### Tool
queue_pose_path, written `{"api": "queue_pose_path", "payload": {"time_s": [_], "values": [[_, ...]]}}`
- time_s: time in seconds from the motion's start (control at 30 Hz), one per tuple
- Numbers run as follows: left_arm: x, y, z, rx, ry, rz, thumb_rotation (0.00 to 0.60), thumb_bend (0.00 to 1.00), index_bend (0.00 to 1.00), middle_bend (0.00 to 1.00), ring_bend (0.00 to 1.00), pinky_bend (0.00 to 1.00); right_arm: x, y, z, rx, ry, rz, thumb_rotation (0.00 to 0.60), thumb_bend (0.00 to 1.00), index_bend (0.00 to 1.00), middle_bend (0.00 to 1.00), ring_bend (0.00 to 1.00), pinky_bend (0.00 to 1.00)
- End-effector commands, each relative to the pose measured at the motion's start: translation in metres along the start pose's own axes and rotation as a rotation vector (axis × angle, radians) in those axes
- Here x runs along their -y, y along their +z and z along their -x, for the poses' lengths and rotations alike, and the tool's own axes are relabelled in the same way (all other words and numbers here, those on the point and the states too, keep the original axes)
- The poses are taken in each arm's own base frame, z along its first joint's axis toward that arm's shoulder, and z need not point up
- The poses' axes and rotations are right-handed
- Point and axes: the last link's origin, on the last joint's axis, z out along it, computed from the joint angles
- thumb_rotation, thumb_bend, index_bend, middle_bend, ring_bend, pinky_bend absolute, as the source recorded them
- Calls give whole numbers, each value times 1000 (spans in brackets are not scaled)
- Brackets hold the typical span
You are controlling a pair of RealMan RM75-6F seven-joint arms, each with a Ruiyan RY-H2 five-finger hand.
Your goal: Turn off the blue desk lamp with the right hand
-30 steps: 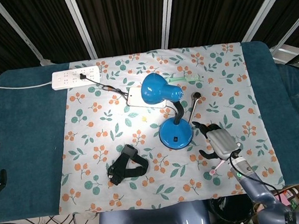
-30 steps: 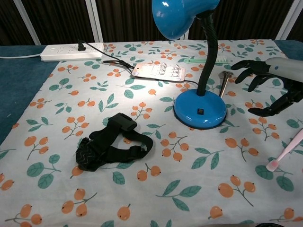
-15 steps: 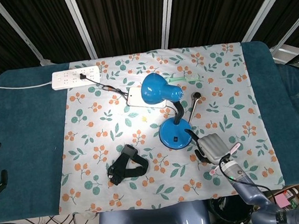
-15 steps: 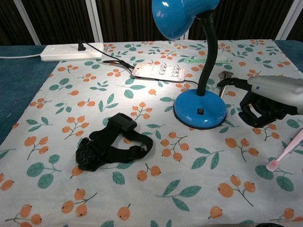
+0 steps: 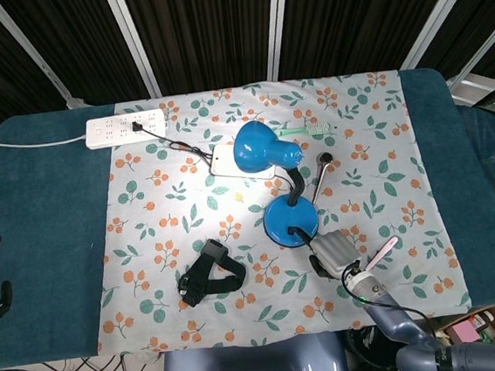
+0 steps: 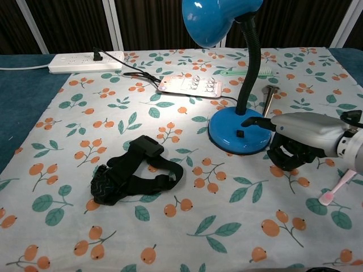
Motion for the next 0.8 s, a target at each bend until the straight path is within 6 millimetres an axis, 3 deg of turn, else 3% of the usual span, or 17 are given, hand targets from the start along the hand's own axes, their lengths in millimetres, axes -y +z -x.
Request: {"api": "queue_pose_path", "payload": {"time_s": [0.03,0.8], "values": [[0,0,0,0,-1,0,600,516,55,21,0,0,1,3,2,8,0,4,600,610,82,798,833,791],[0,1,0,2,5,-2,600,517,55,21,0,0,1,7,10,66,-5,16,600,610,82,796,832,791]]}}
